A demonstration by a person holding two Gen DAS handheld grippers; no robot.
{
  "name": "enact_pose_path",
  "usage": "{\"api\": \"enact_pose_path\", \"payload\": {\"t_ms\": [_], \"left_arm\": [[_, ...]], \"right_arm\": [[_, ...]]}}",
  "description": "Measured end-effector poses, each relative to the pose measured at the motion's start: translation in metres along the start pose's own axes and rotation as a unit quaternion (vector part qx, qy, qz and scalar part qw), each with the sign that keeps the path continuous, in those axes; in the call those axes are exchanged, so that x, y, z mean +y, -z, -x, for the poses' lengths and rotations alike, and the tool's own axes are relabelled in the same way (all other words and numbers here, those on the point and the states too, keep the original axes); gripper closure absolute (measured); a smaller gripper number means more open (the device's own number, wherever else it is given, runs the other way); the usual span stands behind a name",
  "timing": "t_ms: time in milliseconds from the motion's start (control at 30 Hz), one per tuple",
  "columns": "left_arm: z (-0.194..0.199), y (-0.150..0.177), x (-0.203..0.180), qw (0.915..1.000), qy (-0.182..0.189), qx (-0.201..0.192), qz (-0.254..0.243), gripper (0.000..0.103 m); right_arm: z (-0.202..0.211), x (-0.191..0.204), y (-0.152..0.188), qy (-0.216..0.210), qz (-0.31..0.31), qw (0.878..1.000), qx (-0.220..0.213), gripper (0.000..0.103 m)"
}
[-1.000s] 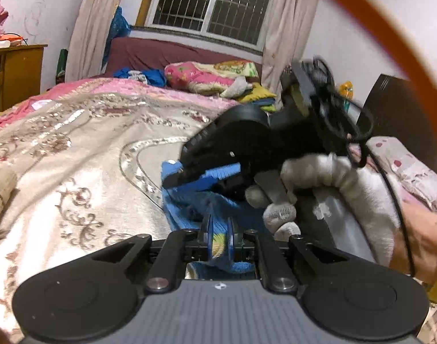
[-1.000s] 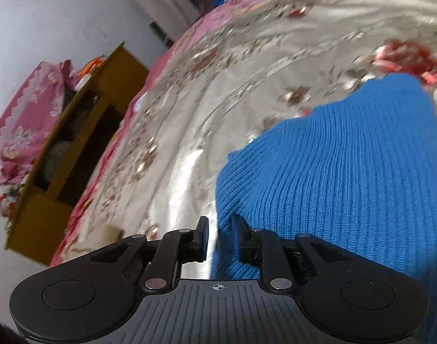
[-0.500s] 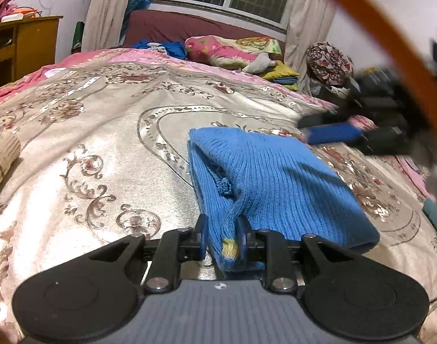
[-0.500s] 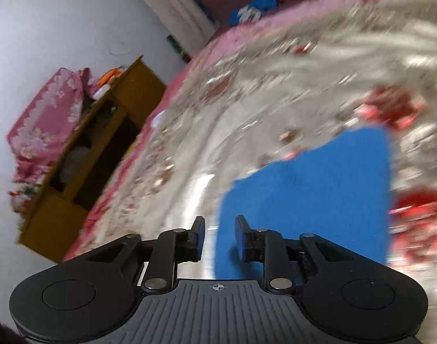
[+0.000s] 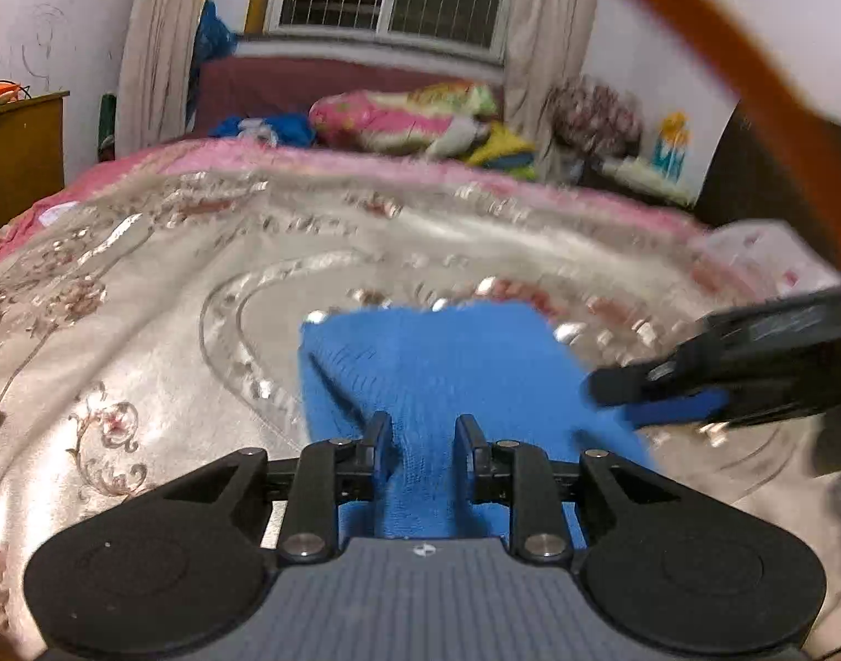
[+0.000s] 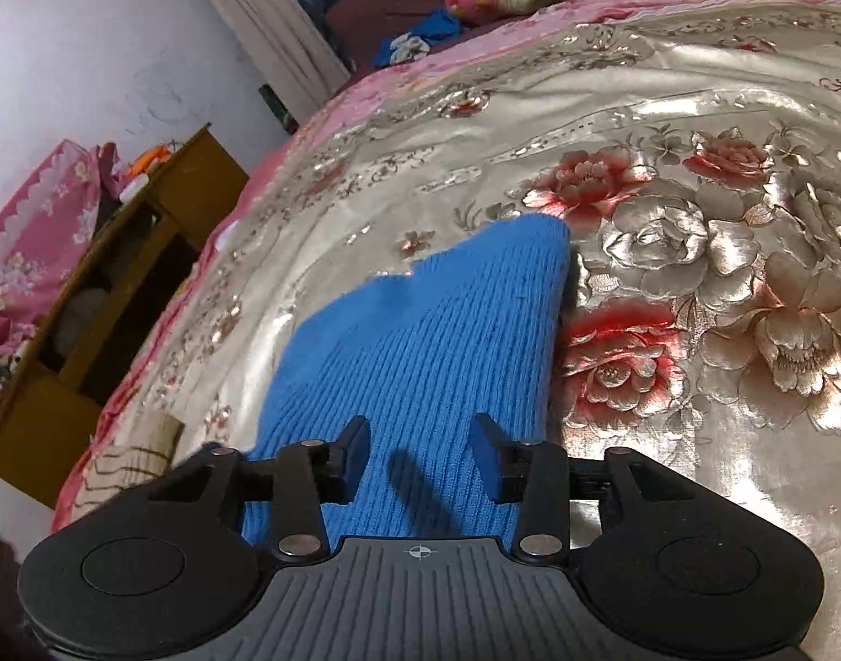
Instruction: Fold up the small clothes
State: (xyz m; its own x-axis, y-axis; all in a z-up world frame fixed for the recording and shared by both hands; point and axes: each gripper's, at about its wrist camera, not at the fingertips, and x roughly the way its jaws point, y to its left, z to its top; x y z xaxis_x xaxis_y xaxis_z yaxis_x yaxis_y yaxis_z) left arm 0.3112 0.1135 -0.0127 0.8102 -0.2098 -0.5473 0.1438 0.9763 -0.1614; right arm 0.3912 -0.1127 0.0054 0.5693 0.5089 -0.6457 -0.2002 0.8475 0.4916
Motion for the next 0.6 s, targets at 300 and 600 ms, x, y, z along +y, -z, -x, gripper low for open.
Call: {"api": "enact_pose_path", "payload": {"t_ms": [300,600], "left_arm": [[-0.005,0.003,0.020,0.9990,0.009,0.022,0.039,0.060],[0.007,0.008,0.028,0.9978,0.011,0.012,0.064,0.052]], "right_arm": [[0.001,-0.011,0.022,0.022,0.002,1.000,0.002,0.048],[-0.021,-0.022,0.033,-0.007,-0.040,0.999,0.025,0.043]]}}
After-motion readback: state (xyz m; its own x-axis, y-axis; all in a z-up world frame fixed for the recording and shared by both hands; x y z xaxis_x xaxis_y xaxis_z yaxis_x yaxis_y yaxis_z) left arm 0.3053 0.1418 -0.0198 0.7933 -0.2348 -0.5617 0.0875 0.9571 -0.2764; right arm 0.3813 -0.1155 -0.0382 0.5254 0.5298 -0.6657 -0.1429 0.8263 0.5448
